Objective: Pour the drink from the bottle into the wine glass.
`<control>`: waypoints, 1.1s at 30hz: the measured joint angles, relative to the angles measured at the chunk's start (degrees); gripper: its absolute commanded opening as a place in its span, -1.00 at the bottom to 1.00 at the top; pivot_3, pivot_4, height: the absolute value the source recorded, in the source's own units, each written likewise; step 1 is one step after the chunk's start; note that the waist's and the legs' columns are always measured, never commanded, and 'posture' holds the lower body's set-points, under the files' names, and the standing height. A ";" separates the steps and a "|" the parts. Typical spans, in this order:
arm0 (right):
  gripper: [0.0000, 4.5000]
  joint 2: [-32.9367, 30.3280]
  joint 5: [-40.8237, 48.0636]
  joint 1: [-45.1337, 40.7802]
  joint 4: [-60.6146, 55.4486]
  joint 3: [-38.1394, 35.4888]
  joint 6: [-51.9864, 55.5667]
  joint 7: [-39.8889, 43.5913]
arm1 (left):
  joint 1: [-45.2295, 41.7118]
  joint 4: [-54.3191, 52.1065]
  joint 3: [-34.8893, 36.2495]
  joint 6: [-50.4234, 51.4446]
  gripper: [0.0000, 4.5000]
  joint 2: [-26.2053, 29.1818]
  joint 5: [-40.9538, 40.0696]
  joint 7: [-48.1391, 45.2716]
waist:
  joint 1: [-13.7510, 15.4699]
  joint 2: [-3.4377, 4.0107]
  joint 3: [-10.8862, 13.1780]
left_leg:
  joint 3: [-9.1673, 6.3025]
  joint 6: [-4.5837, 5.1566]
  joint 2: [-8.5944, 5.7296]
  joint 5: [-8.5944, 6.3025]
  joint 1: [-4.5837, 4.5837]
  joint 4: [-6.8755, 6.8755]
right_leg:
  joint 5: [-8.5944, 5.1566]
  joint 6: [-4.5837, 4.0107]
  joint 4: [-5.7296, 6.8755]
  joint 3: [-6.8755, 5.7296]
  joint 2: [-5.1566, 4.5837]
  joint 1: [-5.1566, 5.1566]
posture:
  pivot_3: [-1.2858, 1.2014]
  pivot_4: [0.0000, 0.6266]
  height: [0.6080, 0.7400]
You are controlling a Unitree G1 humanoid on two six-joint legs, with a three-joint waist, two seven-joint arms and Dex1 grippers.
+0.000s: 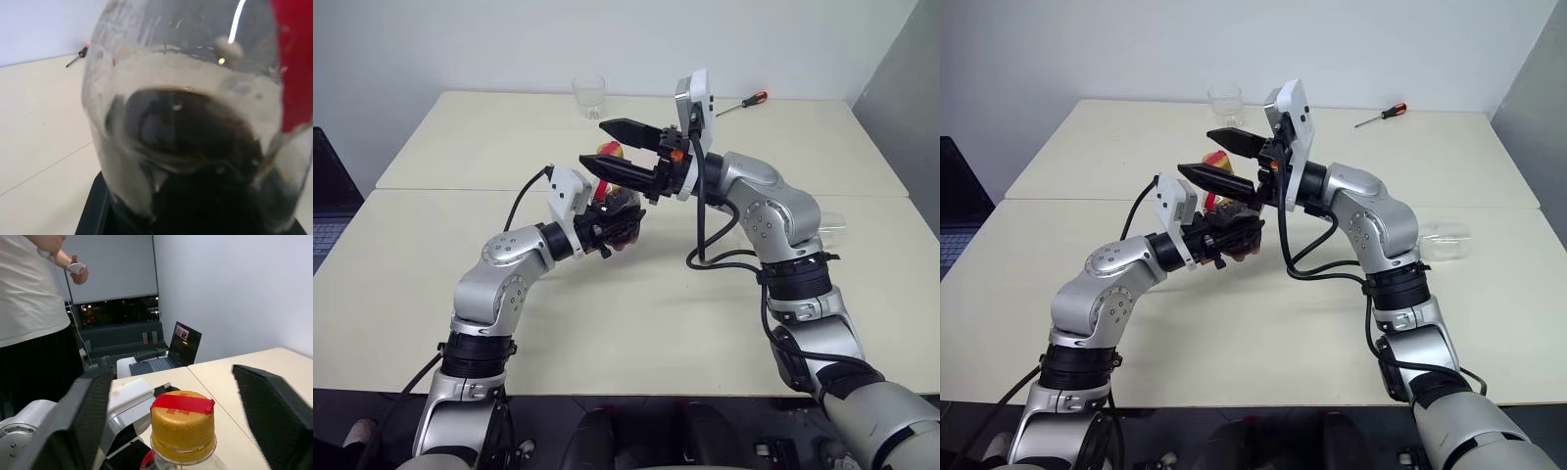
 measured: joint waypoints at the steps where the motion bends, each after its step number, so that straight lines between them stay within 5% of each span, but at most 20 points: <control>1: 0.23 0.00 0.01 0.00 0.06 0.00 0.00 0.04 | 0.00 0.00 0.00 0.00 -0.27 0.00 0.02 0.00 | 0.00 0.00 0.00 | 0.00 0.00 0.00 0.00 0.00 0.00 | 0.00 0.00 0.00 0.00 0.00 0.00 | 0.03 -0.52 1.00; 6: -0.45 -0.03 0.00 -0.05 0.93 -0.10 -0.15 0.16 | 0.00 0.00 -0.03 0.00 -0.27 0.00 0.16 -0.04 | -0.01 0.00 0.00 | 0.00 0.00 0.00 0.00 0.00 0.00 | 0.00 0.00 0.02 0.00 0.00 0.00 | 0.03 -0.52 1.00; 16: -0.45 -0.76 -0.53 -0.22 1.74 0.03 -2.32 3.84 | 0.00 -0.70 -0.03 0.59 -0.27 0.01 -0.41 -0.85 | 0.00 0.00 0.00 | 0.00 0.00 0.00 0.00 0.00 0.01 | 0.00 0.00 0.02 0.00 0.00 0.00 | 0.03 -0.52 1.00; 33: -0.45 -4.51 4.28 -0.44 1.11 4.03 -4.35 30.87 | 13.94 -21.99 0.70 9.02 -0.27 5.21 -12.74 -3.57 | -0.09 0.01 0.00 | -0.05 0.03 0.02 0.00 0.06 0.09 | 0.00 -0.01 0.21 -0.03 0.01 0.02 | 0.03 -0.52 1.00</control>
